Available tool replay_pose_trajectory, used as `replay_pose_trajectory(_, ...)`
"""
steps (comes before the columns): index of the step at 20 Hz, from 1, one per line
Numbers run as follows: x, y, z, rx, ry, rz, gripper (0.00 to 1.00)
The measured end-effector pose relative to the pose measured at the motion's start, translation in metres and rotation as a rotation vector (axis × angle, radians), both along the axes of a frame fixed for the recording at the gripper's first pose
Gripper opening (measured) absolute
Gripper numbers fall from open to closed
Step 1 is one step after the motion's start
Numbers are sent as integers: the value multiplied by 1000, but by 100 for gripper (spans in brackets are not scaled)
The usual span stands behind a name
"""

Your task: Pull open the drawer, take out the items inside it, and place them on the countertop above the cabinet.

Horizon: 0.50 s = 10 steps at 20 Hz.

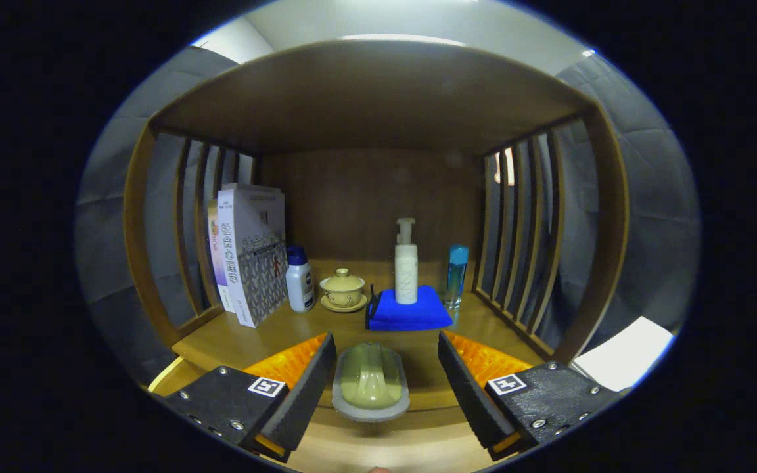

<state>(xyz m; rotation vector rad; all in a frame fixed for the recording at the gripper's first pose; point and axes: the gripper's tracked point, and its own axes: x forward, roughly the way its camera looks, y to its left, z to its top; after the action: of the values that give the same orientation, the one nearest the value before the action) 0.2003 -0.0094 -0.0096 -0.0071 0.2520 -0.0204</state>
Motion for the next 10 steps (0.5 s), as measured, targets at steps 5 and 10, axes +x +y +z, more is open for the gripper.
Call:
replay_pose_trajectory(5, -45, 3, 14, 17, -66, -13, 97)
replay_pose_trajectory(10, -91, 8, 14, 86, -116, -16, 96)
